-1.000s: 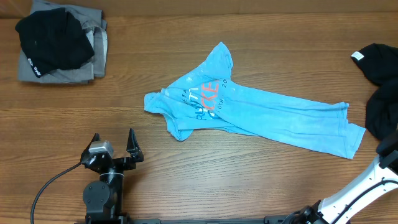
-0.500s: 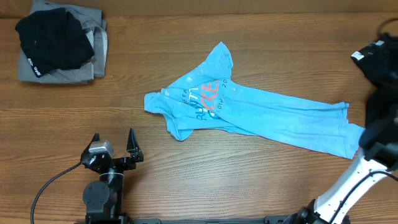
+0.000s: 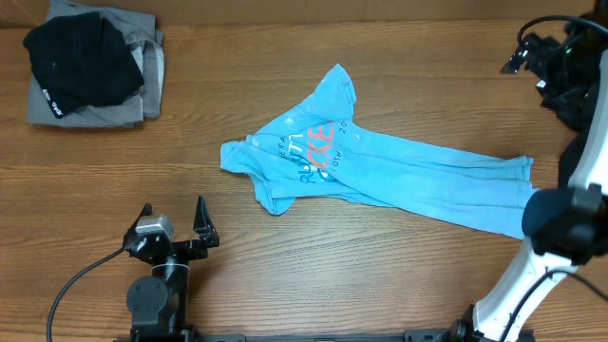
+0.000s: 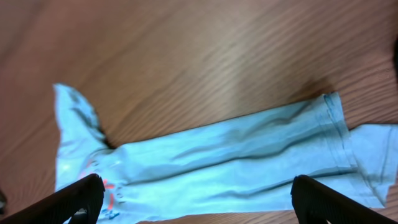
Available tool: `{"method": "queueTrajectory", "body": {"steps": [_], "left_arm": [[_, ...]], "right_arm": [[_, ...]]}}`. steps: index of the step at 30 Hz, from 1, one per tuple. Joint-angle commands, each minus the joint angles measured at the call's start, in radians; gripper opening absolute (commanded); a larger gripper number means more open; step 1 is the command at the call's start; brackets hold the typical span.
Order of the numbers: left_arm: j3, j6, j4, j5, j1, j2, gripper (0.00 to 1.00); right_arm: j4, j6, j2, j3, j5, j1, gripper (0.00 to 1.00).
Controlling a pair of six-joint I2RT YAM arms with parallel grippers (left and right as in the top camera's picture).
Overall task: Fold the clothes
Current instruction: 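Raise the right gripper back to the upper right corner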
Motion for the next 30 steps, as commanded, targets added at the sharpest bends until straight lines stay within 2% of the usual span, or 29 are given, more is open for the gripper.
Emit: {"method": "queueTrajectory", "body": {"steps": [1,6,14,30], "left_arm": [[-0.004,0.020,0.003,0.005,-0.006,-0.010,1.00],[-0.004,0.020,0.003,0.005,-0.006,-0.010,1.00],[-0.004,0.020,0.003,0.005,-0.006,-0.010,1.00],[-0.004,0.020,0.003,0.005,-0.006,-0.010,1.00]], "right_arm": [[0.000,0.004,-0.155,-0.007,0.018,0.061,1.00],[0.000,0.004,-0.247,-0.086,0.053,0.131,1.00],[0.032,0.004,-0.245,-0.130,0.227,0.137,1.00],[0.039,0.004,-0.245,-0.144,0.226,0.128,1.00]]}}
